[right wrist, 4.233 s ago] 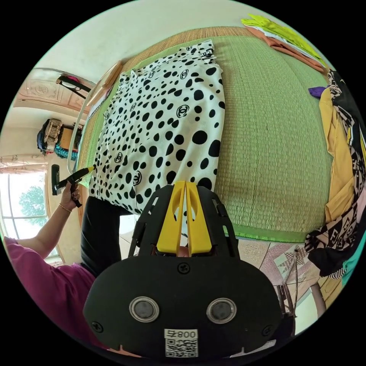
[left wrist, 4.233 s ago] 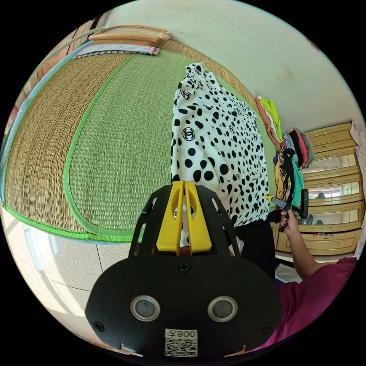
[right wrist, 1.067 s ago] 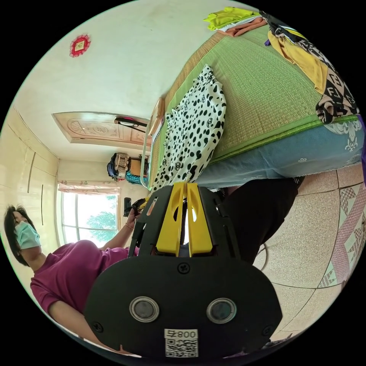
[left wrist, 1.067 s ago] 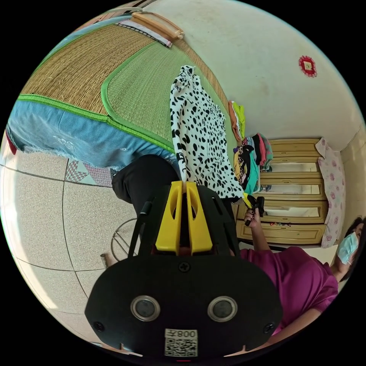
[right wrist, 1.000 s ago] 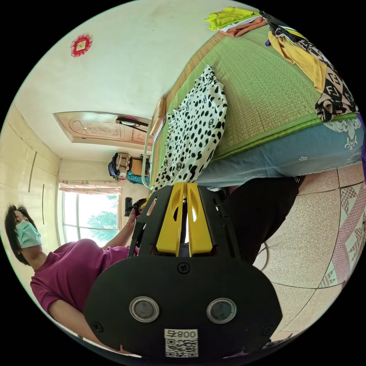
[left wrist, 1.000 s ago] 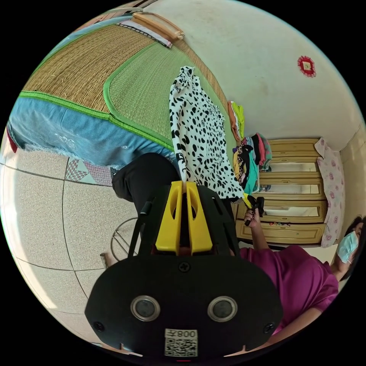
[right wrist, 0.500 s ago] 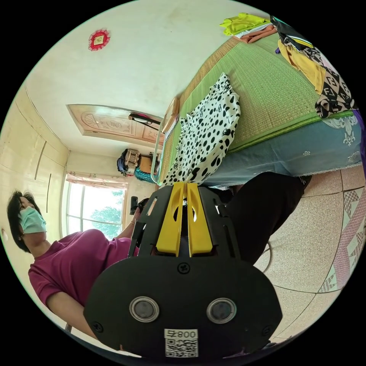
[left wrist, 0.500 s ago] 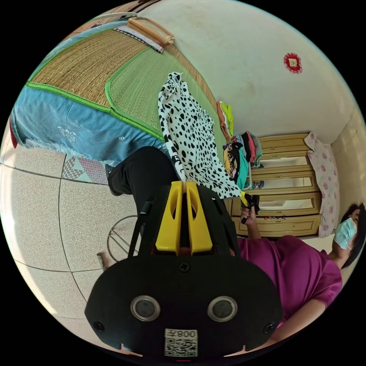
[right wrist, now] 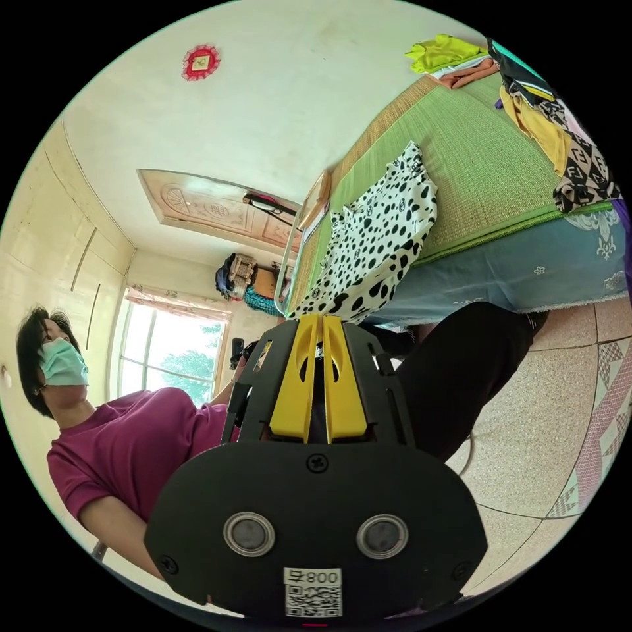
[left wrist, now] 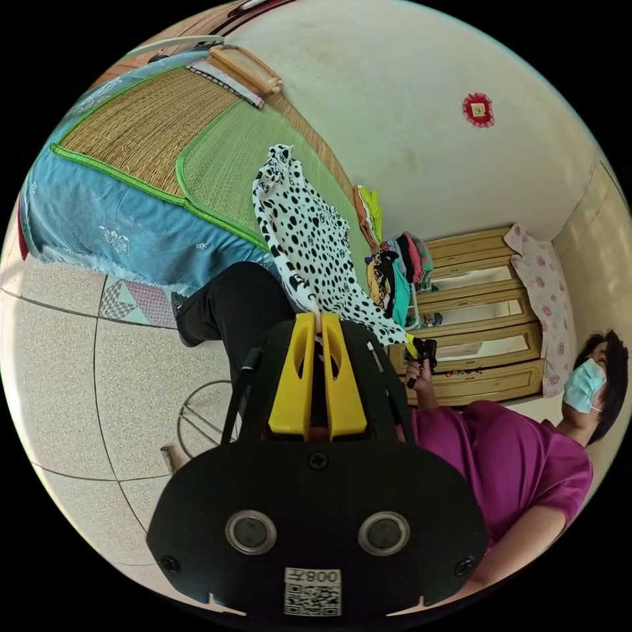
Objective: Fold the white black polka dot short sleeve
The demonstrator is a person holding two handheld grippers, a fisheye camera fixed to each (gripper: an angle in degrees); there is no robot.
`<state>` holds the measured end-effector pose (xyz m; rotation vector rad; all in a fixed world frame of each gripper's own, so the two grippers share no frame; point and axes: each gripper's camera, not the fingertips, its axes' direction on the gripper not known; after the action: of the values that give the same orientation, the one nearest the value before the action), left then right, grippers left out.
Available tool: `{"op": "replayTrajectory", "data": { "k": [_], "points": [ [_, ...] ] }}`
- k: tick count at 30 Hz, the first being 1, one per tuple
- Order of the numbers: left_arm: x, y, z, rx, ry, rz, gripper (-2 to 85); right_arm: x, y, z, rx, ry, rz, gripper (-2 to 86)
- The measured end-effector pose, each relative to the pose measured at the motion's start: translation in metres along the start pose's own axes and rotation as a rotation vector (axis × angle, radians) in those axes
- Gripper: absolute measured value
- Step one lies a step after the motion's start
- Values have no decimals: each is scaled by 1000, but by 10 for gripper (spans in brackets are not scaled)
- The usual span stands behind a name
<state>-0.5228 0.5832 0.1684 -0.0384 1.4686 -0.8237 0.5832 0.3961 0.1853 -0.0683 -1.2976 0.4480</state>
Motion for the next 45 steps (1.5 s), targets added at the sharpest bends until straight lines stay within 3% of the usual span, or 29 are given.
{"op": "replayTrajectory", "data": {
  "k": [24,45],
  "points": [
    [23,10,-22,51,103,65,13,-22,22,-26,63,-24,-27,9],
    [39,-40,-33,129,278,90,13,-35,24,-68,161,-92,-32,9]
  ]
}}
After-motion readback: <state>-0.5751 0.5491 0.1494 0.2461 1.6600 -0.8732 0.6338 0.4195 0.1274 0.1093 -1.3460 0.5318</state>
